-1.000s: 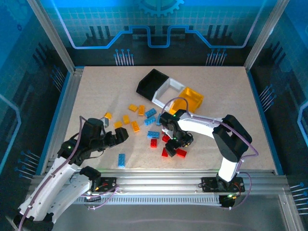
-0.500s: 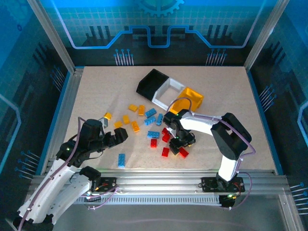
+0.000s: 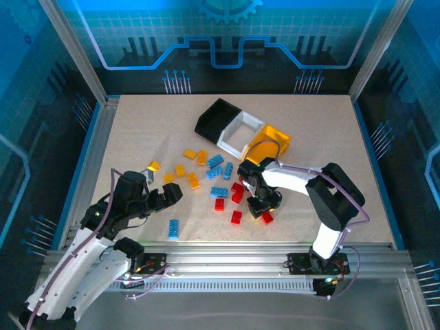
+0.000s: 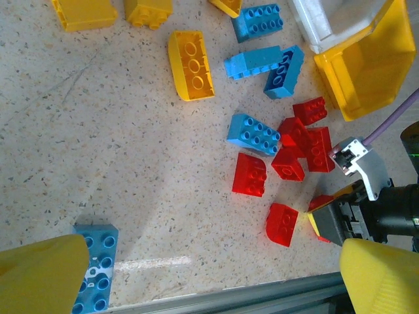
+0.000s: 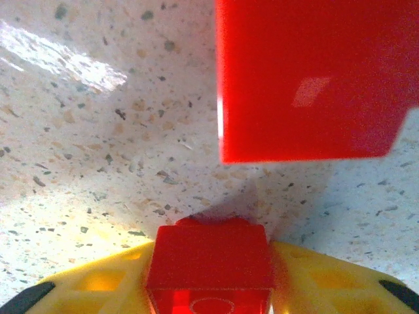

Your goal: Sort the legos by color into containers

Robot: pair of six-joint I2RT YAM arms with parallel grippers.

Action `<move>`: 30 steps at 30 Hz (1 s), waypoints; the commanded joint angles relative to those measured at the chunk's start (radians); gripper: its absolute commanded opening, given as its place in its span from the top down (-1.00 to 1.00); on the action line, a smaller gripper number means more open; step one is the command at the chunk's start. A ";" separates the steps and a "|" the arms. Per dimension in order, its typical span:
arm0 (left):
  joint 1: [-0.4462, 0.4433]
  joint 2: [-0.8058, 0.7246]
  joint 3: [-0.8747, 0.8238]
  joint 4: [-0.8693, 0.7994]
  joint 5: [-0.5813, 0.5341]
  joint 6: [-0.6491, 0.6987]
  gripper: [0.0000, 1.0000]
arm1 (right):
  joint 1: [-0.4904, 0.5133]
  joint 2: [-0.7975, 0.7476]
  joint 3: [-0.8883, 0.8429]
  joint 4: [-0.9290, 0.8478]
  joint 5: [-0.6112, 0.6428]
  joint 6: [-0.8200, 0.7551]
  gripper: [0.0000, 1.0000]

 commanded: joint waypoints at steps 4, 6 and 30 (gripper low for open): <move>-0.004 -0.015 -0.015 -0.009 -0.003 -0.020 -0.98 | -0.010 -0.051 -0.031 -0.021 0.003 0.037 0.19; -0.005 -0.013 -0.017 -0.005 -0.002 -0.017 -0.98 | -0.015 -0.072 -0.033 -0.025 0.006 0.045 0.21; -0.004 -0.002 -0.051 0.069 0.057 -0.014 -0.98 | -0.409 -0.371 0.102 0.019 -0.284 0.179 0.42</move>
